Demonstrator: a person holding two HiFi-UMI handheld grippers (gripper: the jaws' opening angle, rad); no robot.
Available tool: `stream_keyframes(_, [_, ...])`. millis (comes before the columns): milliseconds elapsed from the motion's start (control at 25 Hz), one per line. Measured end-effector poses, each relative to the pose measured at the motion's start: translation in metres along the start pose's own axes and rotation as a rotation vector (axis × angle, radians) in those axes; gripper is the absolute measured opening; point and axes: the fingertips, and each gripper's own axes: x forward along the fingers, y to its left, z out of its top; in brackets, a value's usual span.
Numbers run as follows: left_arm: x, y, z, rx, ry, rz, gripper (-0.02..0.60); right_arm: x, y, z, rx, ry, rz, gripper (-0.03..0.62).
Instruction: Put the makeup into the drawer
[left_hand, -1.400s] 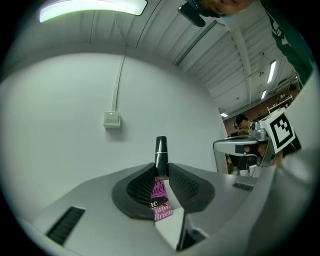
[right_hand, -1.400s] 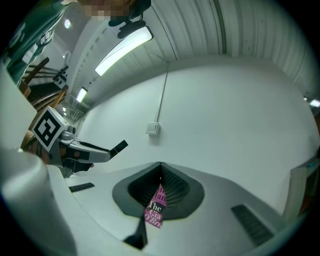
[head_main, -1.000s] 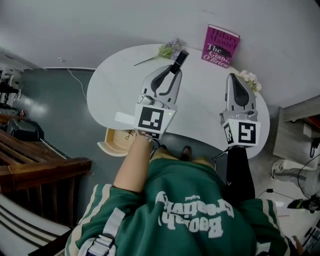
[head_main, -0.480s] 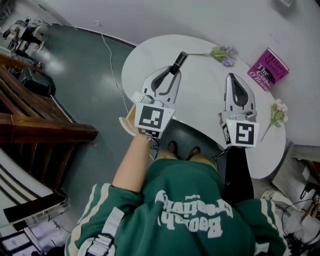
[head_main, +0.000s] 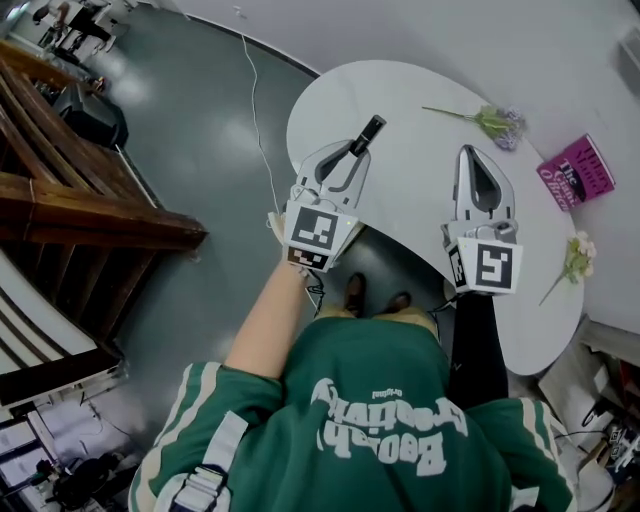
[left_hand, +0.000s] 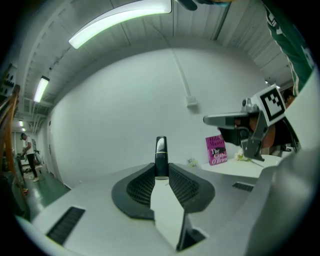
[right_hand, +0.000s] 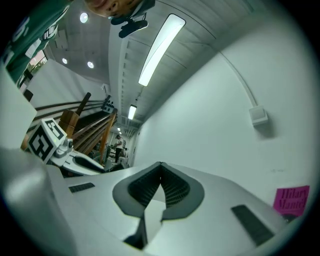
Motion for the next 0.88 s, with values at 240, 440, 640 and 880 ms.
stream_keyframes(240, [-0.038,0.019,-0.134,-0.097,0.28,0.056,0.1,0.012,0.026,-0.007,0.008,0.016,0.035,0.008])
stream_keyframes(440, [-0.068,0.016,-0.221,-0.184,0.456,0.067,0.1,0.019,0.034,-0.011,0.007,0.028,0.043,0.009])
stream_keyframes(640, [-0.09,0.01,-0.282,-0.248,0.615,0.088,0.1,0.021,0.04,-0.013,0.004,0.035,0.053,0.009])
stream_keyframes(880, [-0.105,0.006,-0.313,-0.286,0.727,0.096,0.1,0.022,0.044,-0.016,0.001,0.046,0.056,0.008])
